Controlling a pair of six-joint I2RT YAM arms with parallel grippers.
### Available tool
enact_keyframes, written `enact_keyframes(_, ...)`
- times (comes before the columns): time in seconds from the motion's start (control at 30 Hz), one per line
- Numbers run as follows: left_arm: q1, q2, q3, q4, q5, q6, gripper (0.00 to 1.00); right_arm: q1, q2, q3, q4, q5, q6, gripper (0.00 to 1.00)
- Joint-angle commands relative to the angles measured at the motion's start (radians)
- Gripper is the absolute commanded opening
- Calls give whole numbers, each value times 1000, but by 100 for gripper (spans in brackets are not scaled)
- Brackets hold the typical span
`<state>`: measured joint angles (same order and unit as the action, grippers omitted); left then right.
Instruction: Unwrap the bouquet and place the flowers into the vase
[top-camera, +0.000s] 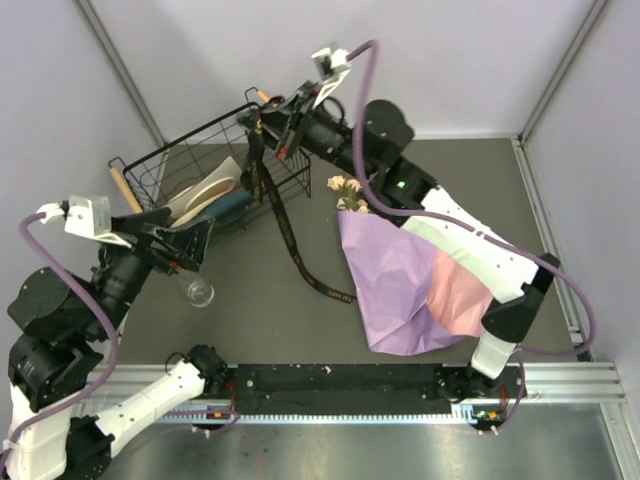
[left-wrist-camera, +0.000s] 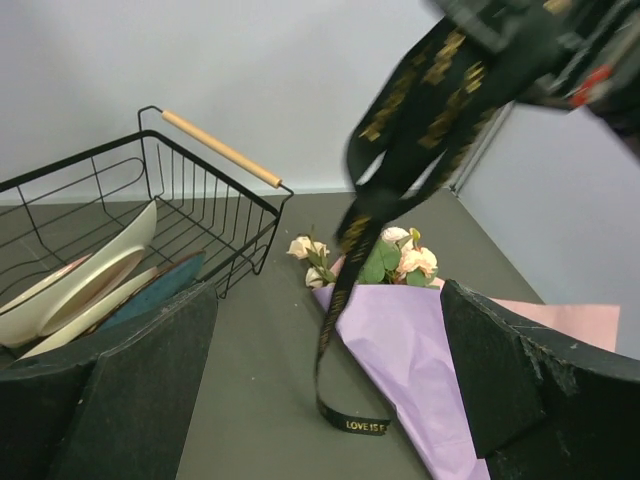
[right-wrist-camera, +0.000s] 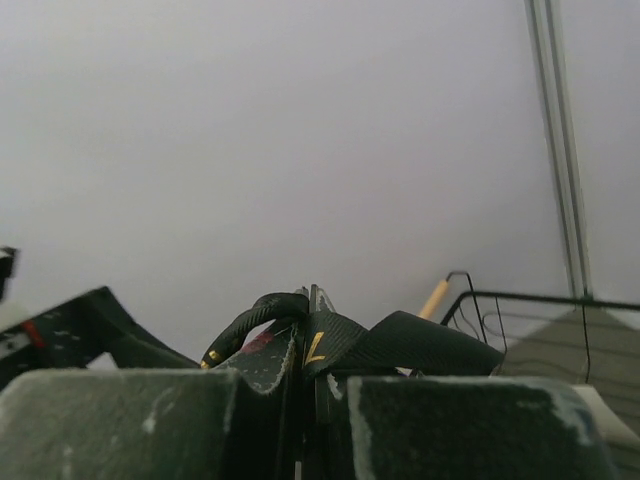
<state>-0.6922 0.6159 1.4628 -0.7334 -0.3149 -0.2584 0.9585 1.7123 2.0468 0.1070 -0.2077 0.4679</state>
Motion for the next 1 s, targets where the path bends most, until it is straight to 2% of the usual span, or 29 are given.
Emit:
enact_keyframes(0.0,3,-22,-10,-38,-29,18,99,13,23,-68,104,36,63,0)
enact_keyframes(0.1,3,-33,-19,-40,-32,19,99,29,56,-126,146,37,89,0)
enact_keyframes(0.2,5,-36,-27,-38,-46,16,98,92,130,32,45,41,19,0)
enact_keyframes(0.27,5,-57,-24,-37,-53,4,97,106,161,99,16,9,47,0)
enact_keyframes(0.47,5,-183,-52,46,-30,4,99,137,207,275,98,-45,123,0)
enact_keyframes(0.53,5,-199,-39,46,-21,4,99,149,237,361,102,-48,129,0)
enact_keyframes(0.63,3,-208,-27,35,-19,-1,99,160,247,401,120,-41,155,0)
enact_keyframes(0.77,5,-211,-30,35,-12,-4,99,171,179,282,118,7,95,0)
enact_keyframes(0.9,3,-208,-21,19,-1,-2,99,171,78,-4,141,17,60,0)
enact_keyframes(0.97,5,-205,-22,19,-1,-2,99,171,50,-92,158,25,57,0)
